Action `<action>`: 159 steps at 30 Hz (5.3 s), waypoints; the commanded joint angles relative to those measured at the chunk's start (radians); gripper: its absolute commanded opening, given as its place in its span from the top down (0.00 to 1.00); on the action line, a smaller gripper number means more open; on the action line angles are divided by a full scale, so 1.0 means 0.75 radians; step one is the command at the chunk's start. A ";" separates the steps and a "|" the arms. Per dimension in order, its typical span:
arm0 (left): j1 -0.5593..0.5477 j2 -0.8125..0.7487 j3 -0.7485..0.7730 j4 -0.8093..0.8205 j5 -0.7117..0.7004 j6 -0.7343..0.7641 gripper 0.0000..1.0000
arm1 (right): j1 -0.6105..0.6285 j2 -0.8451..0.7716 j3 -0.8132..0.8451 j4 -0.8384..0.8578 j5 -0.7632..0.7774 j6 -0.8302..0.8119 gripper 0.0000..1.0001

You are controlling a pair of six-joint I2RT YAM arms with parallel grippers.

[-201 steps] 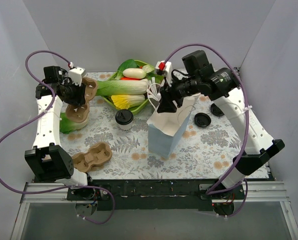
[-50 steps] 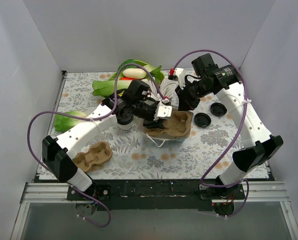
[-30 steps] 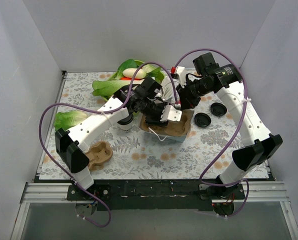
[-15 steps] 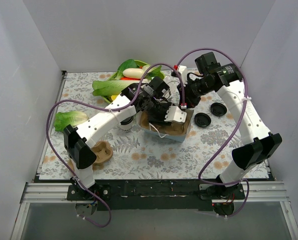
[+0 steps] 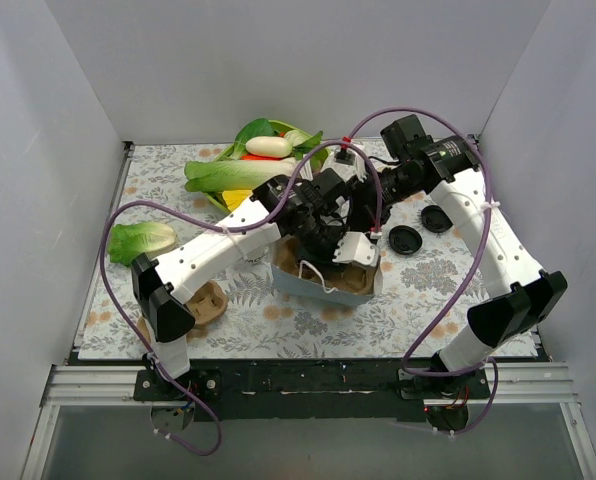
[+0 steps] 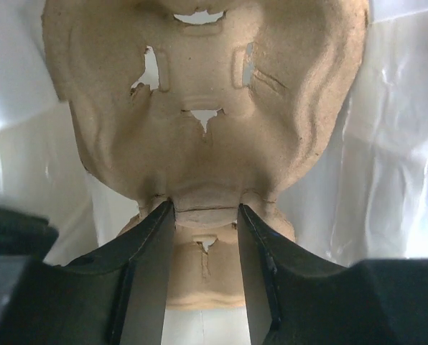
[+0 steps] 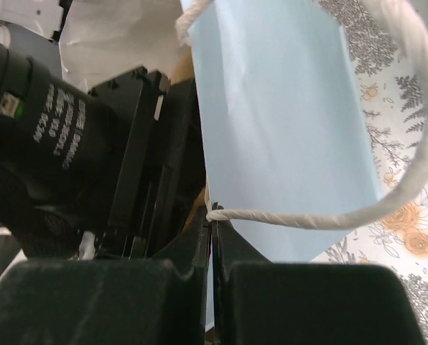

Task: Pack the takeout coffee

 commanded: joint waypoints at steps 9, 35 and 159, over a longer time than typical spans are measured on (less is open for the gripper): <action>-0.048 -0.001 0.104 -0.038 -0.107 -0.084 1.00 | -0.138 0.115 0.117 -0.010 -0.152 0.081 0.81; -0.016 0.080 -0.133 0.005 -0.058 -0.008 1.00 | -0.624 0.066 0.519 0.247 -0.201 0.154 0.35; 0.811 -0.161 -0.430 0.923 1.038 -0.800 0.28 | 0.289 -0.259 -0.437 0.327 0.003 -0.760 0.52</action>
